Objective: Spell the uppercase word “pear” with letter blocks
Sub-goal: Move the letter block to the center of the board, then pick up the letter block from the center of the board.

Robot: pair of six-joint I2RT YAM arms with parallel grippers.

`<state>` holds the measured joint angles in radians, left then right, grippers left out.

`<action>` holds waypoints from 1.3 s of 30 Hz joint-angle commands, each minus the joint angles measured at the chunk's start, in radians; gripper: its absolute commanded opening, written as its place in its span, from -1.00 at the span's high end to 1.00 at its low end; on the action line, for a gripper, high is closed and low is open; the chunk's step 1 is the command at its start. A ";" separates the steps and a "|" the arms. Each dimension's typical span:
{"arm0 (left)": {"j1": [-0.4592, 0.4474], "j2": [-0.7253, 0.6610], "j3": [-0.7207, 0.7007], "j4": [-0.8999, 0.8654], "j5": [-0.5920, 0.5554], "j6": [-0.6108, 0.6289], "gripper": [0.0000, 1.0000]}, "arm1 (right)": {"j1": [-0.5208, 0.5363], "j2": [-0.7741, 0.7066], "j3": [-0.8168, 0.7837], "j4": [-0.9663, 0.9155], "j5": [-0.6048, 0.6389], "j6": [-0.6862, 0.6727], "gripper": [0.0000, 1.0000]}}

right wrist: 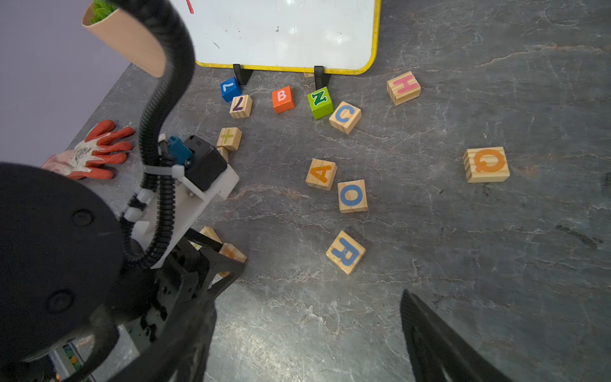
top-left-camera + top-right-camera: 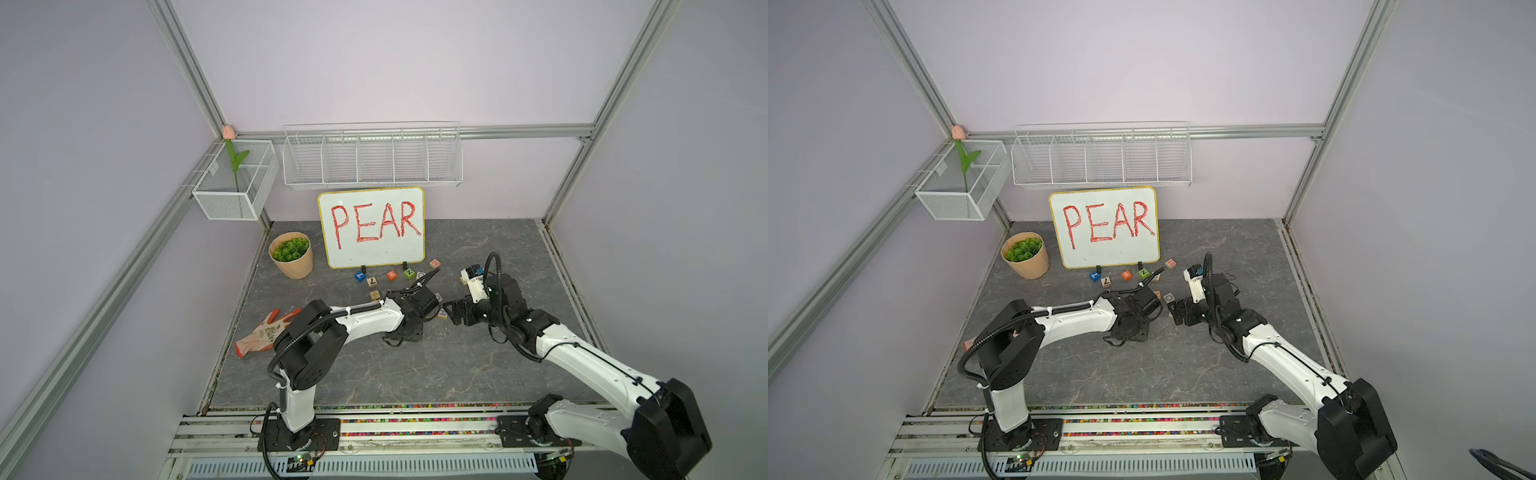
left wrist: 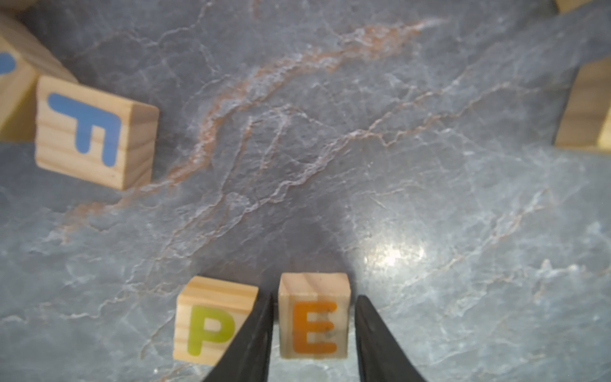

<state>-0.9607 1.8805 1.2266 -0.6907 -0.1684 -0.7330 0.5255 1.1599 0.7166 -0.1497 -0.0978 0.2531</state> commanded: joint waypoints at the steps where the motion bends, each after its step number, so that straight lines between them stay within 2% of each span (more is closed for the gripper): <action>1: -0.017 -0.030 0.040 -0.048 -0.048 -0.007 0.06 | 0.007 0.006 0.021 0.013 0.010 -0.023 -0.78; 11: -0.029 -0.046 0.092 -0.056 -0.093 0.031 -0.03 | 0.004 0.009 0.030 0.012 0.047 -0.017 -0.78; 17: -0.003 0.028 0.235 -0.078 -0.165 0.142 -0.09 | -0.014 -0.001 0.035 -0.013 0.119 0.001 -0.78; 21: 0.058 0.101 0.324 -0.055 -0.116 0.159 -0.09 | -0.031 -0.022 0.033 -0.038 0.154 0.008 -0.78; 25: 0.101 0.173 0.393 -0.013 -0.051 0.112 -0.20 | -0.047 -0.041 0.026 -0.055 0.174 0.014 -0.78; 31: 0.103 0.289 0.525 -0.018 -0.006 0.092 -0.22 | -0.065 -0.062 0.017 -0.066 0.188 0.012 -0.78; 39: 0.102 0.354 0.563 -0.023 -0.034 0.084 -0.19 | -0.078 -0.056 0.010 -0.063 0.182 0.009 -0.78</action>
<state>-0.8558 2.2036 1.7538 -0.7006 -0.1860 -0.6353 0.4553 1.1126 0.7330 -0.2089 0.0818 0.2615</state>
